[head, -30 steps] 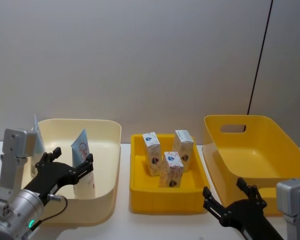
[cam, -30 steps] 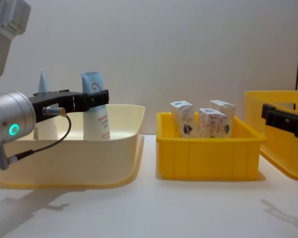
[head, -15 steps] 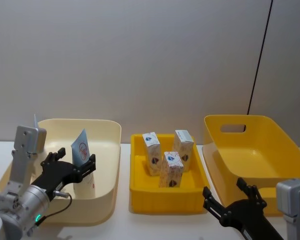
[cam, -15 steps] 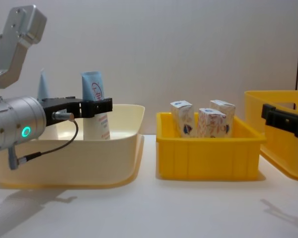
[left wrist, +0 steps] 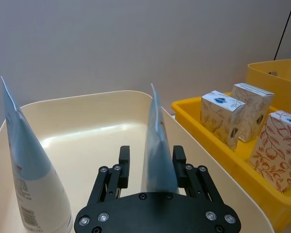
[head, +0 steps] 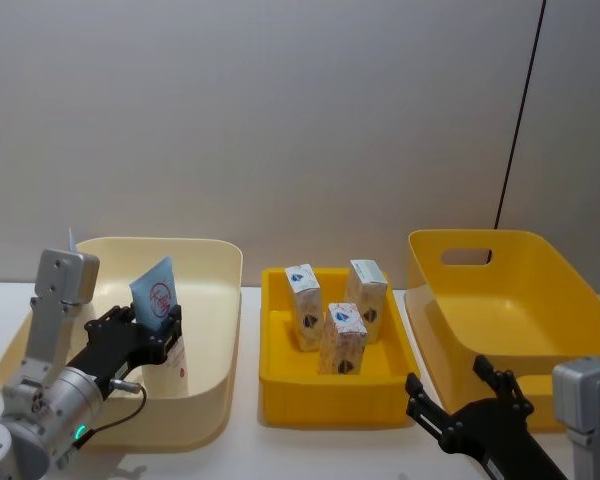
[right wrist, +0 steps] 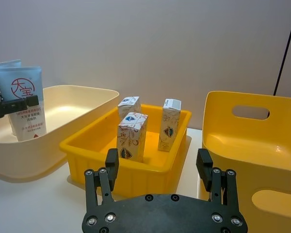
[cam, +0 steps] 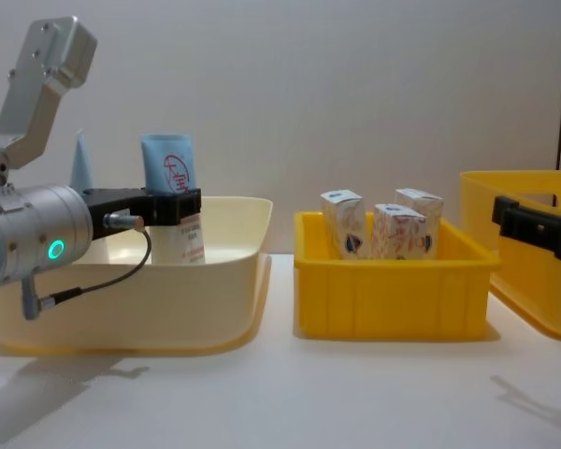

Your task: Bimanual collaborative sorting of washing and personal care products

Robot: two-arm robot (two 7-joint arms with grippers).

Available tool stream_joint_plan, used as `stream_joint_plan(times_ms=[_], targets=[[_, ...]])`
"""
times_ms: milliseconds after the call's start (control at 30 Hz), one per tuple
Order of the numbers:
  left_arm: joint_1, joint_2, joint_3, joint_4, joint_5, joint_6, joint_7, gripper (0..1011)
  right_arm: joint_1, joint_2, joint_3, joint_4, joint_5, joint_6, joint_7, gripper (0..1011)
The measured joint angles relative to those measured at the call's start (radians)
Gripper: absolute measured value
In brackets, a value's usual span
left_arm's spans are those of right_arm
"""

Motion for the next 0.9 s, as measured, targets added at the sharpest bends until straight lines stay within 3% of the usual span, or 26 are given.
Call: stream_joint_plan(times_ms=[200, 233, 300, 533, 900], targets=[[-0.004, -0.002, 0.001, 0.005, 0.002, 0.001, 0.000, 410, 0.000, 0.000, 0.000, 0.000, 0.000, 0.000, 0.000, 1000], [-0.004, -0.002, 0.001, 0.005, 0.002, 0.001, 0.000, 338, 0.000, 0.000, 0.000, 0.000, 0.000, 0.000, 0.000, 1000], [-0.004, -0.002, 0.001, 0.005, 0.003, 0.001, 0.000, 311, 0.000, 0.000, 0.000, 0.000, 0.000, 0.000, 0.000, 1000], [-0.001, -0.002, -0.006, 0.006, 0.003, -0.027, -0.015, 255, 0.000, 0.000, 0.000, 0.000, 0.000, 0.000, 0.000, 1000], [-0.001, 0.004, -0.037, -0.010, -0.009, -0.126, -0.064, 246, 0.000, 0.000, 0.000, 0.000, 0.000, 0.000, 0.000, 1000]])
